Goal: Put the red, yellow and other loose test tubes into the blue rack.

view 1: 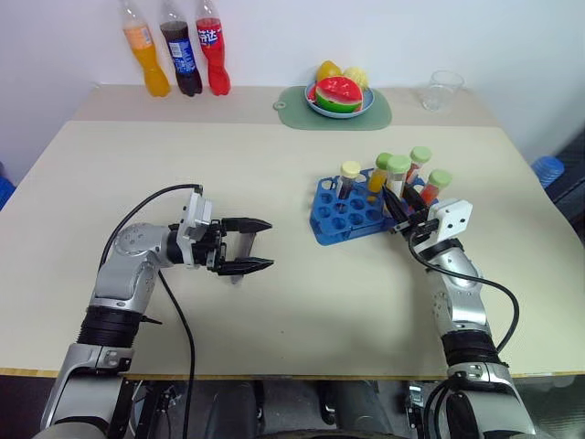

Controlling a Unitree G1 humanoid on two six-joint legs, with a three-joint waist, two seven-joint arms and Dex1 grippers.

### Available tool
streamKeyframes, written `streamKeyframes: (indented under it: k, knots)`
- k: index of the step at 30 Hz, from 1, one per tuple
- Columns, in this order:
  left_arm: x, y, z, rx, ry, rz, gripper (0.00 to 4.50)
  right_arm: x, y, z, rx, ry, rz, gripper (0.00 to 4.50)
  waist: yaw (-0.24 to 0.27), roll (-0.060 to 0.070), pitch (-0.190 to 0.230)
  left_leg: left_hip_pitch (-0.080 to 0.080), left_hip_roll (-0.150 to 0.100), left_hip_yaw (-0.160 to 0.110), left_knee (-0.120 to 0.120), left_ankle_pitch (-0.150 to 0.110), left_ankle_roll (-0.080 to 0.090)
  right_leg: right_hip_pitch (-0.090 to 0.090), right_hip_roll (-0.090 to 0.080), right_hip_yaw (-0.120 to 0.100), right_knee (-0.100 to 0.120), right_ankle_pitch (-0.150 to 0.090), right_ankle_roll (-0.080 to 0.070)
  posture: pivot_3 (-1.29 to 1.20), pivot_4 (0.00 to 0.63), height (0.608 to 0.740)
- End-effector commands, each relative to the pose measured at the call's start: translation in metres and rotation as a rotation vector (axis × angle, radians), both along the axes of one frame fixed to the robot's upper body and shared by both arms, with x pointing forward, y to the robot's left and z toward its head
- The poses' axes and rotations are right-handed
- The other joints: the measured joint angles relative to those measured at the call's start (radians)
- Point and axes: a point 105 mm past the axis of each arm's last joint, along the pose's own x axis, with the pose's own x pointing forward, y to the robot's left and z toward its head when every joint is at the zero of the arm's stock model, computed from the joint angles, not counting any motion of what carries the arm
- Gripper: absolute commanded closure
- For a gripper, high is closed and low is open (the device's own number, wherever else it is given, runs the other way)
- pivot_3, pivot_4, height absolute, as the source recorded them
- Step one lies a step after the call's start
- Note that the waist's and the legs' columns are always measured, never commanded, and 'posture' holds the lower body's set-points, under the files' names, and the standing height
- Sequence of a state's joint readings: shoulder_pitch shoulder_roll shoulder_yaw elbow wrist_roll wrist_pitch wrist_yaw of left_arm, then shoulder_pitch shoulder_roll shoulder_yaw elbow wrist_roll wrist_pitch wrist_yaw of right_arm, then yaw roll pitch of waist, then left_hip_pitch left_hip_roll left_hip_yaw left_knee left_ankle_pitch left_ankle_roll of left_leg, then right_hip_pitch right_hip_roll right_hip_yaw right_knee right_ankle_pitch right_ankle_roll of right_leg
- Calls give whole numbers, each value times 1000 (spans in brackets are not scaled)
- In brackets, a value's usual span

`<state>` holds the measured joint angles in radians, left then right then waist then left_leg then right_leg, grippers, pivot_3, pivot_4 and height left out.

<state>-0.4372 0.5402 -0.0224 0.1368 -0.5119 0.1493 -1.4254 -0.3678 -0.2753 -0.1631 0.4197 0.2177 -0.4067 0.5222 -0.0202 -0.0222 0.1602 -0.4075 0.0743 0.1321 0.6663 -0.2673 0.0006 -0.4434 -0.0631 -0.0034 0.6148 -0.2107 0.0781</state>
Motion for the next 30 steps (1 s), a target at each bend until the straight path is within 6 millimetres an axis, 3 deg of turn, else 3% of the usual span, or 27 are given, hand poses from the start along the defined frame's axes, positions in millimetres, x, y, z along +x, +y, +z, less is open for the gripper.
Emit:
streamKeyframes:
  k: [1,6,9,13,19,25,27,30]
  knots:
    - [-2,1,9,-13,-32,-1,826,3,-1,-7,18,18,-14,3745,0,0,0,0,0,0,0,0,0,0,0,0,0,0,0,0,150,740]
    - [-1,0,10,-12,-35,0,826,2,1,-7,52,15,14,3745,-1,0,0,1,0,0,0,0,0,1,0,0,0,0,0,0,150,740]
    - [-2,1,9,-9,-32,1,826,0,2,-1,44,-11,26,2099,-3,0,0,1,0,0,0,0,0,1,0,0,1,0,0,0,150,740]
    - [-2,2,11,-21,-23,8,826,-2,1,3,-4,-34,15,424,-1,0,0,1,0,0,0,0,0,0,0,0,1,0,0,0,150,740]
    - [18,6,29,-121,21,224,826,-23,-4,13,-155,-39,51,424,7,1,0,0,0,0,0,0,0,0,-1,0,0,0,0,0,150,740]
    - [42,27,28,56,11,608,826,-67,-24,17,-297,77,121,424,6,1,0,0,0,-1,0,0,0,0,-1,0,0,0,0,0,150,740]
    - [44,29,33,42,106,656,826,-82,-32,19,-319,116,134,424,6,1,1,1,0,-1,-1,0,0,0,-1,0,0,0,0,0,150,740]
    - [48,35,27,181,326,780,826,-99,-42,24,-357,158,150,424,7,-1,1,1,0,-1,0,0,0,1,-1,0,0,0,0,0,150,740]
